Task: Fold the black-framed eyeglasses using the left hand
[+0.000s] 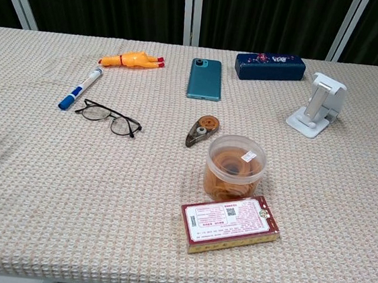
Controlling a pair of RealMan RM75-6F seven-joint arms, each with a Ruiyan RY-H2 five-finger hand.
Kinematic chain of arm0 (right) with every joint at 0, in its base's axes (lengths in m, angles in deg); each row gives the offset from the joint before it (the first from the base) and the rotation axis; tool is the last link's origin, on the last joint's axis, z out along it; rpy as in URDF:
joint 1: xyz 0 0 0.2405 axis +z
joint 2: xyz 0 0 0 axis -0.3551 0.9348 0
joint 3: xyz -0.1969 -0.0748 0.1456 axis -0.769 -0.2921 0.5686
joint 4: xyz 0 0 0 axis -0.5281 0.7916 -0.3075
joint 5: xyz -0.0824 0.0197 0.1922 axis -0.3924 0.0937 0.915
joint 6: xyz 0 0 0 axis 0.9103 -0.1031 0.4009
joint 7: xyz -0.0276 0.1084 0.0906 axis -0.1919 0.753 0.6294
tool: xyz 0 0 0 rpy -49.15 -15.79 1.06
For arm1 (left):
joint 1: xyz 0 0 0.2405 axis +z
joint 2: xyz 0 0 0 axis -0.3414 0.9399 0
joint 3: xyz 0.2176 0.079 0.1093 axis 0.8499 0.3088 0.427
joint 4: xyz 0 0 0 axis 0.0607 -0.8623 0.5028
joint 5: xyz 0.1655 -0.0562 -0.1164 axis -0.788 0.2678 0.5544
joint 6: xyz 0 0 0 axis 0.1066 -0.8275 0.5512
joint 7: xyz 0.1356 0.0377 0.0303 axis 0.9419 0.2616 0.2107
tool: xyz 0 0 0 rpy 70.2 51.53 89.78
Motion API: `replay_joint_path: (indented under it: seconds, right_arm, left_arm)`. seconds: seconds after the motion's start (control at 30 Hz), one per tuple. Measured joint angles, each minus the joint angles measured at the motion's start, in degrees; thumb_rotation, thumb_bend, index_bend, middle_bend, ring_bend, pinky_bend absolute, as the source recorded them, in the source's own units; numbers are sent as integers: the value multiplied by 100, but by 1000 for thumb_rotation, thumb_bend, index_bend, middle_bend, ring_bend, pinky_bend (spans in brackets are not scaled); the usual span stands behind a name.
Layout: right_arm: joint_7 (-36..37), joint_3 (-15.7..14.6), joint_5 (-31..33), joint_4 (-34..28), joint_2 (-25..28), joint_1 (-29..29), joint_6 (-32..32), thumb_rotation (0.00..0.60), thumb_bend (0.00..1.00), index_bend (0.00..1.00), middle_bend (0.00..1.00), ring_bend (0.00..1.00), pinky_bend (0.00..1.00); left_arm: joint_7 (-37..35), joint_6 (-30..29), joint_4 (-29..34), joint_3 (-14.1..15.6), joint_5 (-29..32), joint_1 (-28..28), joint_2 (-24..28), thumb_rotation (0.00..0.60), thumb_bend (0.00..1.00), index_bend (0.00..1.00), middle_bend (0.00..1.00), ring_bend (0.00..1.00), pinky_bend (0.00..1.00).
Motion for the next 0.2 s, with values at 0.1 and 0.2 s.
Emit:
replay_joint_path:
  seconds: [0.1,0.2]
  right_arm:
    - [149,-36,-25,273,-112,-73,-14,574,346,0,0,0,0]
    - [232,-34,-114,419,-211,-104,-102,573,347,0,0,0,0]
  left_arm:
    - [-37,-65,-8,21,-100,116,70,0,31,105,0,0,189]
    - [-18,-151,28,-48,-177,167,115,0,31,105,0,0,189]
